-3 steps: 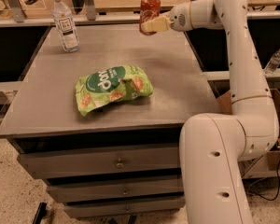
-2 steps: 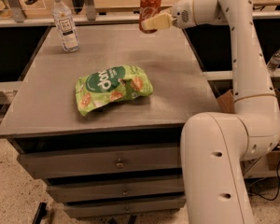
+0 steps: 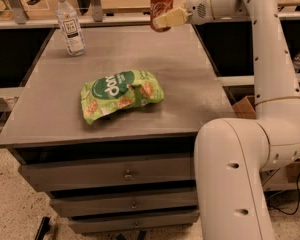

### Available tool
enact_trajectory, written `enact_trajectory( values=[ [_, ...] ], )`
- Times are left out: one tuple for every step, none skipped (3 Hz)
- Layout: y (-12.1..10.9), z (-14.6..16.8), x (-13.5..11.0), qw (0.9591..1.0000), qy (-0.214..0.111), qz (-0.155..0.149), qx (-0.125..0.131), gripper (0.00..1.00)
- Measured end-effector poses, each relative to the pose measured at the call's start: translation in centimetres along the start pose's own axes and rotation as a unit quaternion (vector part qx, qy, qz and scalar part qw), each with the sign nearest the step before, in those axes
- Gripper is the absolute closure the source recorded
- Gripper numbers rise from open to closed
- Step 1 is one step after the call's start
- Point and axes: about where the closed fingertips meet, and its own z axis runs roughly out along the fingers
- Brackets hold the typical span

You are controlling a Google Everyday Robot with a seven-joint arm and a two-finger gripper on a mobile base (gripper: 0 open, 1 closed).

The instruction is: Pick coke can

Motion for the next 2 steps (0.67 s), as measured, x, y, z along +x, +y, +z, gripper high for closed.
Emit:
enact_trajectory(
  values=[
    [-0.72, -0.09, -1.41, 0.9996, -0.001, -0.009, 0.028, 1.0],
    [-0.71, -0.08, -1.41, 0.9996, -0.001, -0.009, 0.028, 1.0]
  ],
)
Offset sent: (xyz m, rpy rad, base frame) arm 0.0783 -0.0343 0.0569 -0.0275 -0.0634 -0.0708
